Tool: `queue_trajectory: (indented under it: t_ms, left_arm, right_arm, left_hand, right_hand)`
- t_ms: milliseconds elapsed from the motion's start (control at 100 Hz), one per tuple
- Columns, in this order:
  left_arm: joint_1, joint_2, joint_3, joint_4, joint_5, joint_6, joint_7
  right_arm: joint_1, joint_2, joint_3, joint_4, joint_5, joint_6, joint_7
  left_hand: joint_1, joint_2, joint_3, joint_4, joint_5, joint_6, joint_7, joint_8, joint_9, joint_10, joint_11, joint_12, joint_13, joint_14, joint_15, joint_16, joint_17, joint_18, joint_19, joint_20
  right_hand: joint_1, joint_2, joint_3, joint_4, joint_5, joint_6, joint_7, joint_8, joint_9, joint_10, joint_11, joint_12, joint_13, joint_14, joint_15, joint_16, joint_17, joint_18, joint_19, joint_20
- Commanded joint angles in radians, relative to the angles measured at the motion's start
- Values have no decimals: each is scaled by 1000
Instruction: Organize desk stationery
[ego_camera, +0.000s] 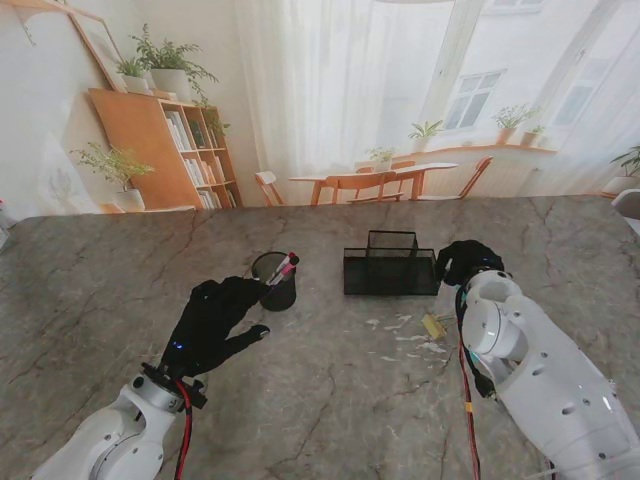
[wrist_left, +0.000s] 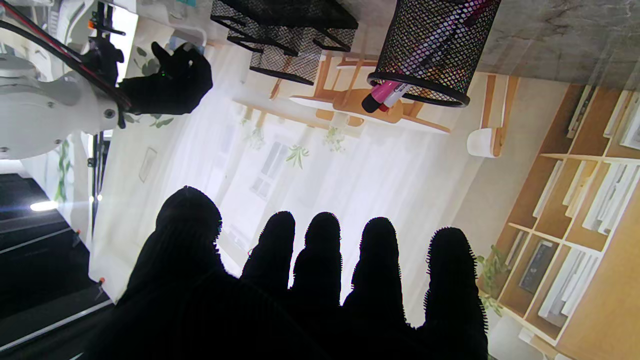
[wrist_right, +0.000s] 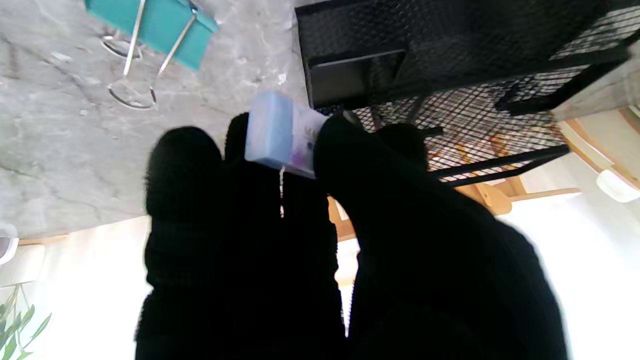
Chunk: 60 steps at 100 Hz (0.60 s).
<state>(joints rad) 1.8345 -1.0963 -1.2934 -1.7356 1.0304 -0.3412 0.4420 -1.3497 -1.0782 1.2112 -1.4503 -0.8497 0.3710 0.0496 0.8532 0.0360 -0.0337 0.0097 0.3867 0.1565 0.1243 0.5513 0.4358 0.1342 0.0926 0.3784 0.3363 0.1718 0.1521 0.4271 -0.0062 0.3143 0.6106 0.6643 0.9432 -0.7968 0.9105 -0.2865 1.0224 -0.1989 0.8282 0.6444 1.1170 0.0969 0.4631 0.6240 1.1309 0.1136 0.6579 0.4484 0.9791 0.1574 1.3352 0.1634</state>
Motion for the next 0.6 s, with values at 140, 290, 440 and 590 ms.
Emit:
queue_trajectory:
  t_ms: [140, 290, 440, 590]
  left_arm:
    - [-10, 3, 11, 11, 2, 3, -19]
    - [-18, 5, 14, 18, 1, 3, -31]
    - [-20, 6, 15, 19, 2, 5, -41]
    - [-25, 8, 18, 21, 2, 5, -52]
  right_arm:
    - [129, -28, -85, 131, 88, 35, -39]
    - [202, -46, -153, 221, 141, 50, -71]
    - [252, -64, -196, 290, 188, 68, -104]
    - [287, -83, -225, 335, 230, 88, -130]
  left_hand:
    - [16, 75, -15, -68, 19, -13, 12, 17, 4, -14, 1, 10, 12, -21, 9, 6, -6, -1, 9, 17]
    - [14, 75, -15, -68, 21, -13, 13, 17, 5, -13, 1, 10, 14, -20, 9, 6, -6, -1, 8, 17]
    - [12, 76, -16, -68, 20, -16, 12, 17, 4, -16, 1, 10, 14, -24, 9, 6, -5, -1, 8, 17]
    - [12, 77, -15, -68, 20, -16, 12, 17, 4, -16, 1, 10, 13, -23, 8, 5, -7, -1, 6, 16]
  right_hand:
    - [126, 78, 53, 30, -13, -10, -15, 21, 34, -73, 33, 0, 1, -20, -4, 1, 21, -65, -7, -29]
    - [128, 88, 38, 34, -25, -12, -15, 19, 26, -74, 31, -3, -6, -24, -9, -1, 15, -75, -12, -33]
    - [132, 99, 22, 38, -42, -2, -20, 8, 14, -60, 28, -4, -10, -22, -13, -4, 15, -83, -15, -36]
    - [128, 97, 7, 48, -70, 13, -25, -18, -6, -32, 25, 0, -12, -16, -15, -11, 20, -93, -12, -39]
